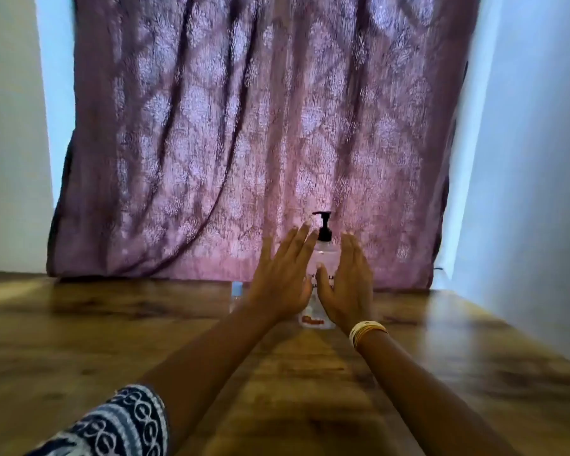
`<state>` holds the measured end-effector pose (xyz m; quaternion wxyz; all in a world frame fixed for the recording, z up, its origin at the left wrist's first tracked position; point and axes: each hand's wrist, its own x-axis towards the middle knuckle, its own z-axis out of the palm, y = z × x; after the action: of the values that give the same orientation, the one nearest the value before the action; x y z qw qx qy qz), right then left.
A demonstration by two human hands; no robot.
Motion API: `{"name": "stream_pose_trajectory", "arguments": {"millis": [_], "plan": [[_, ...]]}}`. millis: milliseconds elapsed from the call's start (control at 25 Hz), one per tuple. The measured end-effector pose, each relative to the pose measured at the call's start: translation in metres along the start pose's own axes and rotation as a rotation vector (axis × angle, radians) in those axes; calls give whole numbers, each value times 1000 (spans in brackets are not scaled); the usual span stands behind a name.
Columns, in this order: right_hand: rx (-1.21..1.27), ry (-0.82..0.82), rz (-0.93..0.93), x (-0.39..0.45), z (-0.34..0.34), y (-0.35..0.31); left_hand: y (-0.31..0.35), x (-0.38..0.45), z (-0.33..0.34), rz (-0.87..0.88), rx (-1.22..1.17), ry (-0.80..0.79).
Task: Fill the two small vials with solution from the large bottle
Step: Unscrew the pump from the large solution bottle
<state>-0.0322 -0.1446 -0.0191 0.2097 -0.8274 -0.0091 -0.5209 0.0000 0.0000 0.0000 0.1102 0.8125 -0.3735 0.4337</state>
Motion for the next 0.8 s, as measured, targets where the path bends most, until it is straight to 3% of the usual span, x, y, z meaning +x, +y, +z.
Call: {"name": "stream_pose_trajectory", "arguments": {"millis": [200,440,560,800], "plan": [[346,-144,272,-15,23,27,12,-46,34,-200,-470,-168],[640,-324,526,-9,40,55,5,-69,47,-265,-756,-240],[667,-443,507,-9,31,57,3,-65,46,-372,-989,-247],[698,-898,327,-2,0,30,4,-52,27,-550,-1267,-160]]}}
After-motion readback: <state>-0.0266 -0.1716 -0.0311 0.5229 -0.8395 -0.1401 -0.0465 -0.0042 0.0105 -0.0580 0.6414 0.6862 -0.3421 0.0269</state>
